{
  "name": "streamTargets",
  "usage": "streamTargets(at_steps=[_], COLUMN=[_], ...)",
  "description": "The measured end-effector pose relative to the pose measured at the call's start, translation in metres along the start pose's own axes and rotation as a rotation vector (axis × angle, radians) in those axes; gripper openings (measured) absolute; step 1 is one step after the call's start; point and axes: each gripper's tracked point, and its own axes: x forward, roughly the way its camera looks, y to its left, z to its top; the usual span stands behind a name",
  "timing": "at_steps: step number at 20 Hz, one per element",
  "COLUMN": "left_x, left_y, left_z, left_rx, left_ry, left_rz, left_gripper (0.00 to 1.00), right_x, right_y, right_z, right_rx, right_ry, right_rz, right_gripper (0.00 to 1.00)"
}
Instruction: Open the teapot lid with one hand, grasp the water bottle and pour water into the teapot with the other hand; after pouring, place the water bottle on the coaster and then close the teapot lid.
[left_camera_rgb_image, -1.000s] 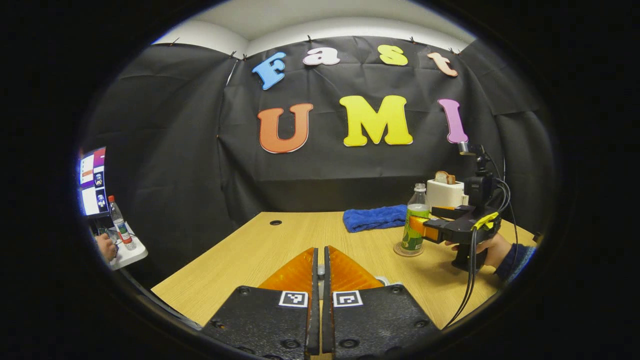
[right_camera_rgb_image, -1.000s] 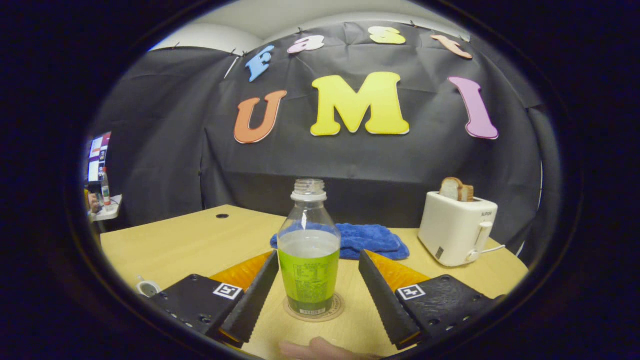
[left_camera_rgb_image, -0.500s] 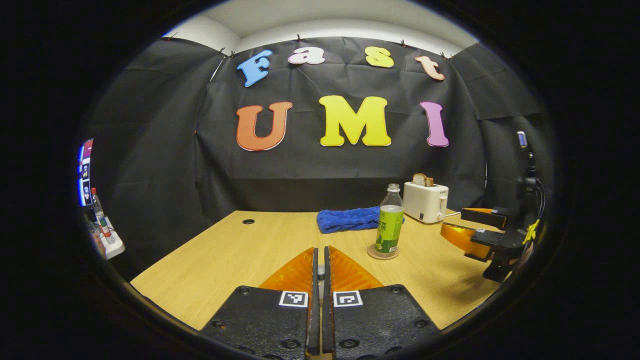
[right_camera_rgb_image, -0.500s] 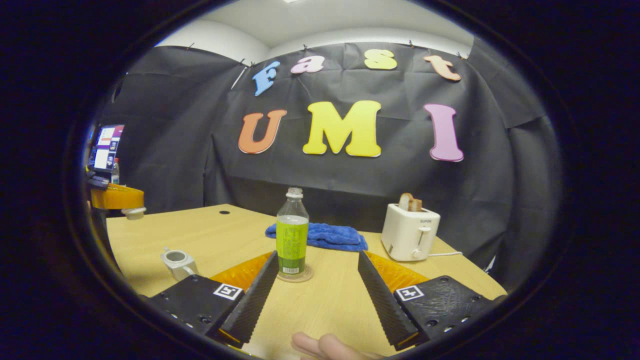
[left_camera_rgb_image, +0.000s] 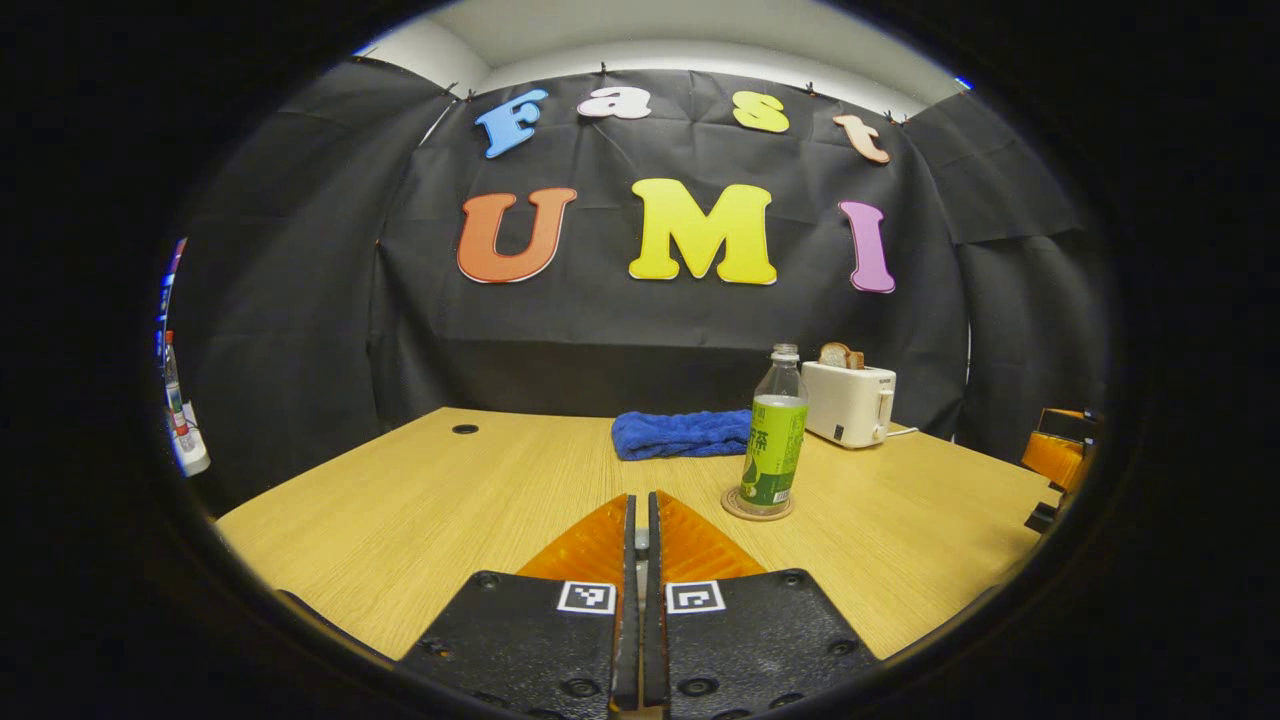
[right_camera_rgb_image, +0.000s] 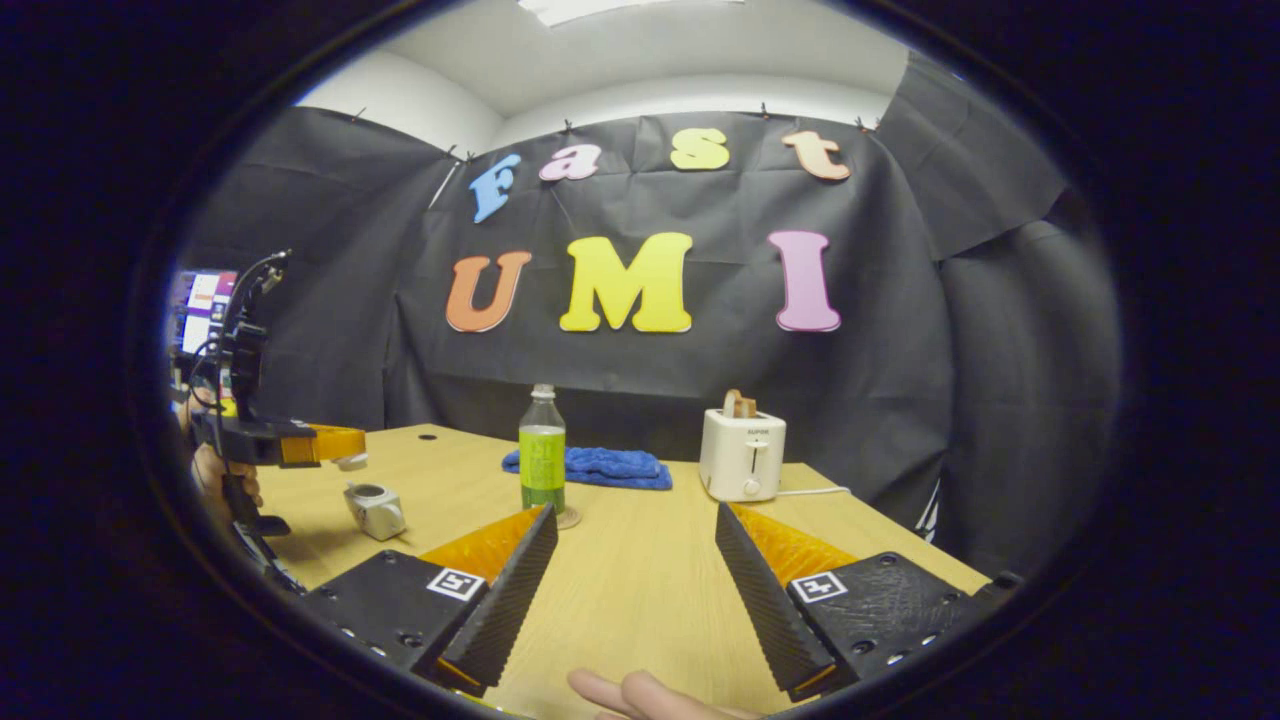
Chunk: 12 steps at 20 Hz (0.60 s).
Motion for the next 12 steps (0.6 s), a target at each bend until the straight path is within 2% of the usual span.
streamTargets(at_steps=[5,8,12], left_x=[0.006,0.009,0.013], left_y=[-0.007,-0.010,-0.001], left_z=[-0.004,-0.009,-0.026], left_rx=[0.047,0.057,0.089], left_ry=[-0.019,-0.017,0.034], left_rz=[-0.005,-0.004,0.038], left_gripper=[0.05,0.05,0.05], right_x=[0.007,0.006,0.005], right_y=[-0.013,-0.009,-0.005], right_z=[-0.006,-0.007,-0.010], right_rx=[-0.006,-0.017,-0.036], right_ry=[0.012,0.006,0.005], right_rz=[-0.023,-0.013,-0.002], right_gripper=[0.97,0.94,0.97])
